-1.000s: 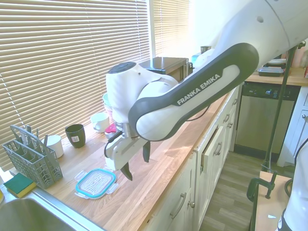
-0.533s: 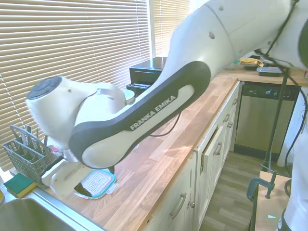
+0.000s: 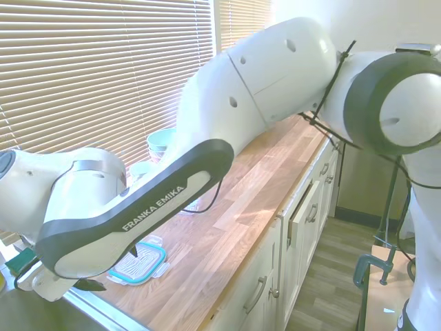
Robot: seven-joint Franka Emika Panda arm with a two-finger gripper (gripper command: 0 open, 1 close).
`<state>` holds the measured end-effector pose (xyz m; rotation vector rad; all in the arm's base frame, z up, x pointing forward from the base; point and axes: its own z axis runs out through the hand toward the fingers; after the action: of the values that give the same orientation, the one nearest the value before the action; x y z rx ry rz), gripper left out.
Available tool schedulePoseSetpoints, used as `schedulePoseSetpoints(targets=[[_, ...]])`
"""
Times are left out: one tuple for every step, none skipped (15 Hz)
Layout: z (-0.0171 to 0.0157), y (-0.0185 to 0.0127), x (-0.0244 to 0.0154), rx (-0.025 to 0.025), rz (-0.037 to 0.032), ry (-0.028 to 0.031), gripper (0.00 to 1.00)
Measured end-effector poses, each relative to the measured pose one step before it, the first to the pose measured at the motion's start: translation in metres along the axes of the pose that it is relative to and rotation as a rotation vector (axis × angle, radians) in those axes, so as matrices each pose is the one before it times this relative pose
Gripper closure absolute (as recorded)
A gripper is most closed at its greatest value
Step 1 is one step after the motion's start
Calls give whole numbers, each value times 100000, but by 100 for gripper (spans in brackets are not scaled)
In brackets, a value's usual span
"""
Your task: Cover the lid of the food container
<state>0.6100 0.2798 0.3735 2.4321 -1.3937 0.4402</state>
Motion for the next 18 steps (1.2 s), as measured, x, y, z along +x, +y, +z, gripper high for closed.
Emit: schedulePoseSetpoints(targets=[[378, -436, 131, -441, 438, 198, 0], [396, -331, 133, -304, 330, 140, 0], [396, -316, 287, -259, 249, 131, 0], [347, -238, 300, -255, -6, 152, 0], [269, -236, 289, -132, -97, 125, 0], [322, -186, 104, -284, -223, 57, 0], [325, -112, -33, -380, -424, 1, 0], [365, -85, -14, -474, -556, 34, 0], [312, -52, 81, -421, -425, 90, 0], [281, -27, 190, -359, -83, 147, 0], [234, -10, 217, -325, 66, 156, 0], [177, 4, 209, -264, -88, 95, 0], [160, 6, 142, -252, -331, 82, 0], [138, 0, 94, -217, -298, 81, 0], [182, -19, -6, -273, -242, 14, 0], [197, -34, -51, -289, -228, -13, 0], [227, -61, -44, -292, -255, -9, 0], [209, -90, -29, -230, -304, -11, 0]])
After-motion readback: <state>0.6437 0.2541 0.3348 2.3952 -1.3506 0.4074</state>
